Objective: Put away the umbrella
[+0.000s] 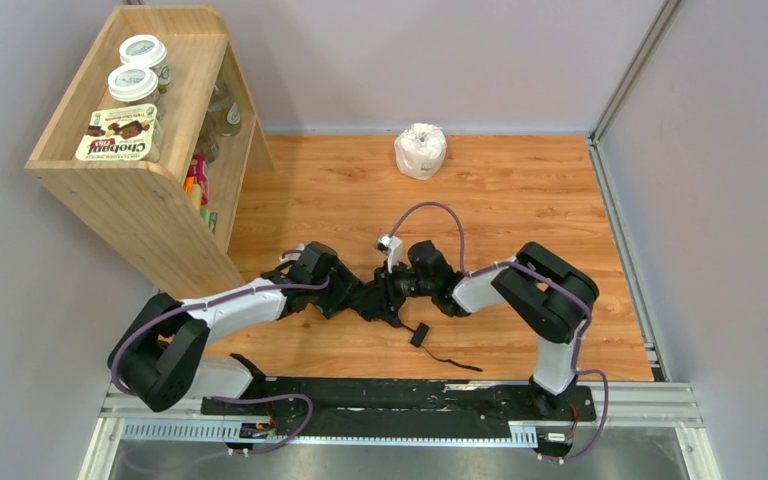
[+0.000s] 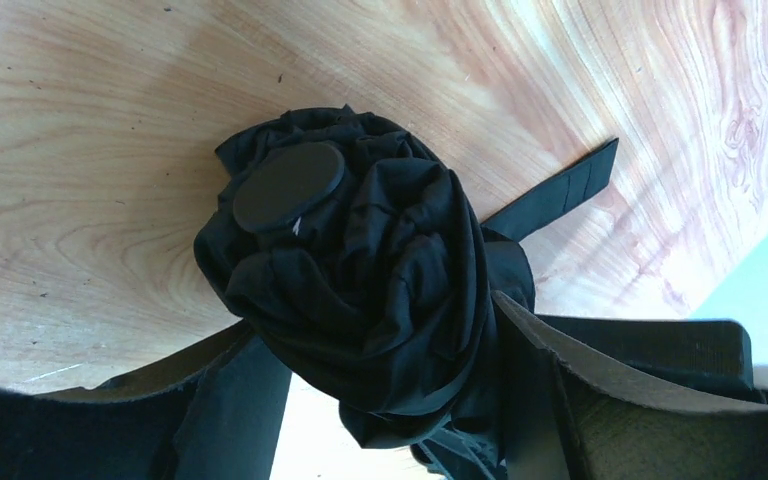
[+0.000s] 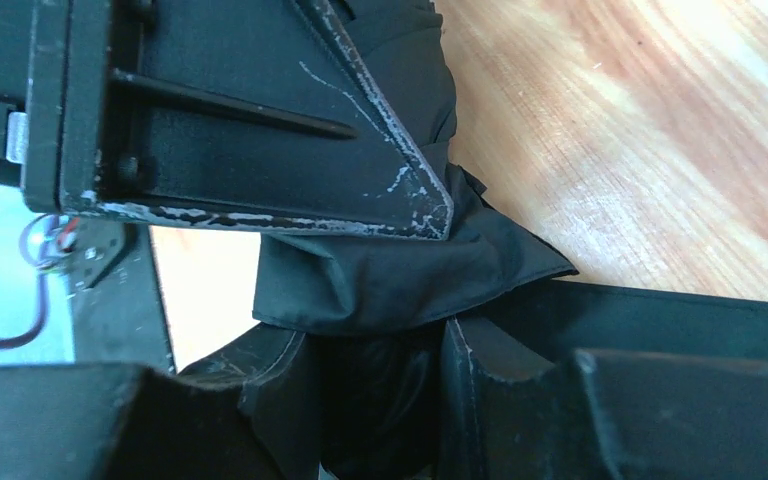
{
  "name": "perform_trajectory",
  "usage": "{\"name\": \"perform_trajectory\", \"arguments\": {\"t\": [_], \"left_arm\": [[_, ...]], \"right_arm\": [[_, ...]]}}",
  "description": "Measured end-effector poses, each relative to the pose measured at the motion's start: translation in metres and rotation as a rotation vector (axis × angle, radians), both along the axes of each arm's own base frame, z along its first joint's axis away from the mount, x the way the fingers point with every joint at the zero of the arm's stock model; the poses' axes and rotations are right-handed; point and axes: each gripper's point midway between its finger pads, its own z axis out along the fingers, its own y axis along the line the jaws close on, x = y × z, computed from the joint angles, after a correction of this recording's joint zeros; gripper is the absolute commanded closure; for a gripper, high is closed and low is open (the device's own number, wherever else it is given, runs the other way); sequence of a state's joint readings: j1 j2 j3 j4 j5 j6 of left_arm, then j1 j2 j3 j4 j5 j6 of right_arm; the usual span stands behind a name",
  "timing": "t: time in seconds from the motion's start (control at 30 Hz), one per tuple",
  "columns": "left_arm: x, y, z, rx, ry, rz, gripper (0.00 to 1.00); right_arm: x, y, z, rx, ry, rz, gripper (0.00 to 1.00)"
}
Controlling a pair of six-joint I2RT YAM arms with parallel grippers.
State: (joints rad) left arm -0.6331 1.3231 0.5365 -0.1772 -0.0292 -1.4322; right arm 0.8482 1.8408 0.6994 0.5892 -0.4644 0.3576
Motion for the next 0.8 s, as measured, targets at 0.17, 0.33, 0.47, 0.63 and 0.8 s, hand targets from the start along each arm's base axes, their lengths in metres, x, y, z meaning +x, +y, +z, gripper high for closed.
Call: {"name": "perform_trajectory", "arguments": {"t": [0.17, 0.33, 0.47, 0.63, 0.8], "left_arm": [[0.0, 0.0, -0.004, 0.007, 0.013, -0.001, 0.27], [0.001, 0.001, 0.0, 0.004, -0.002, -0.001, 0.27], [0.0, 0.005, 0.0, 0.015, -0.013, -0.009, 0.44], [0.006, 0.005, 0.001, -0.019, -0.031, 0.017, 0.93], [0.009, 0.002, 0.004, -0.07, -0.054, 0.032, 1.0]], "right_arm": [[0.003, -0.002, 0.002, 0.091, 0.113, 0.096, 1.0], [0.003, -0.006, 0.001, 0.114, 0.169, 0.14, 1.0], [-0.001, -0.008, 0.0, 0.12, 0.195, 0.169, 1.0], [0.0, -0.006, 0.003, 0.115, 0.218, 0.173, 1.0], [0.002, -0.009, 0.006, 0.071, 0.261, 0.145, 0.92]]}}
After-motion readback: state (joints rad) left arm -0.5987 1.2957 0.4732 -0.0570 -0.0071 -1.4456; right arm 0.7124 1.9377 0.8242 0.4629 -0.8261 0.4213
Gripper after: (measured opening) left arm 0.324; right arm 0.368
